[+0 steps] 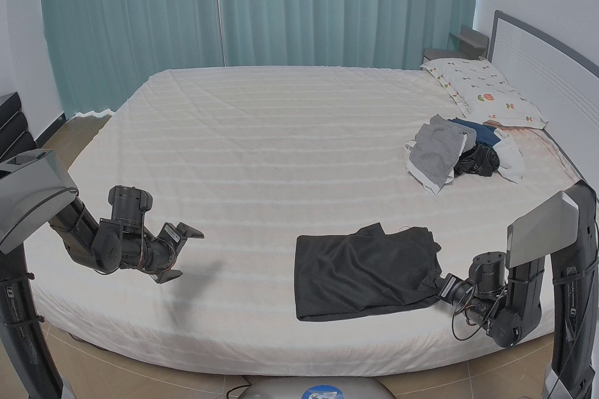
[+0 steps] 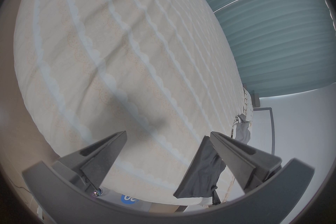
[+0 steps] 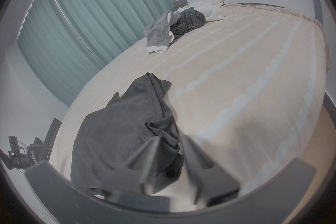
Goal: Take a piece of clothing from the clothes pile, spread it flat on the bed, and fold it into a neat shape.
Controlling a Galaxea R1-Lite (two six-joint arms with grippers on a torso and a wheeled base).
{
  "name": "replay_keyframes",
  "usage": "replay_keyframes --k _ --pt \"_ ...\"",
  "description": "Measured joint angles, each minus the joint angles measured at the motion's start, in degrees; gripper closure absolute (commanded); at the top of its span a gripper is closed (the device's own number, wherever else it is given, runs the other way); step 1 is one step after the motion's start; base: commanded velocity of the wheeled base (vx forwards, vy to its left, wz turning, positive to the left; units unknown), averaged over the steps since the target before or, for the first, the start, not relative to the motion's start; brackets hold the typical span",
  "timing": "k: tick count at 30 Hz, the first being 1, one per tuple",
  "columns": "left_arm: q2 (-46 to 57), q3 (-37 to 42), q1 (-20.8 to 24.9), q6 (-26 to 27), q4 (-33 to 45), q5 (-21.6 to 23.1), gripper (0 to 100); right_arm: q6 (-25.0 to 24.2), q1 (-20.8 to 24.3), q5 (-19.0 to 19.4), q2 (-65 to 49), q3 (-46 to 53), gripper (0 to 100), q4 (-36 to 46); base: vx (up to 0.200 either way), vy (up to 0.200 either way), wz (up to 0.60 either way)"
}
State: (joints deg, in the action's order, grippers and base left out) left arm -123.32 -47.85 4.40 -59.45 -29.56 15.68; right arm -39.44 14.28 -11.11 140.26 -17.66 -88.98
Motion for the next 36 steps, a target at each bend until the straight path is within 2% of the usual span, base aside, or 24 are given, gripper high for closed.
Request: replay_keyframes --k 4,10,14,21,28,36 --pt "0.0 0.0 -0.1 0.0 0.0 0.0 0 -0.8 -1.1 1.2 -0.7 0.1 0 0.0 0.1 0.0 0.0" --pt "0.0 0.1 -0.1 0.0 -0.2 0.0 0 -5.2 -5.0 9.3 -4.3 -0.3 0 0.0 0.2 0.0 0.0" --pt "0.0 0.0 -0.1 0.0 -0.2 0.0 0 -6.4 -6.8 12.4 -5.1 -2.1 0 0.0 0.2 0.0 0.0" --pt "0.0 0.3 -0.1 0.3 -0.4 0.0 0 -8.0 -7.4 16.7 -2.9 -5.9 0 0.0 0.0 0.0 0.0" --pt "-0.1 0.5 0.0 0.4 -0.5 0.0 0 -8.3 -8.2 22.5 -1.3 -9.0 0 0.0 0.0 0.0 0.0" --pt "-0.1 0.7 0.0 0.5 -0.5 0.0 0 -8.2 -9.4 24.1 0.1 -11.2 0 0.2 0.0 0.0 0.0"
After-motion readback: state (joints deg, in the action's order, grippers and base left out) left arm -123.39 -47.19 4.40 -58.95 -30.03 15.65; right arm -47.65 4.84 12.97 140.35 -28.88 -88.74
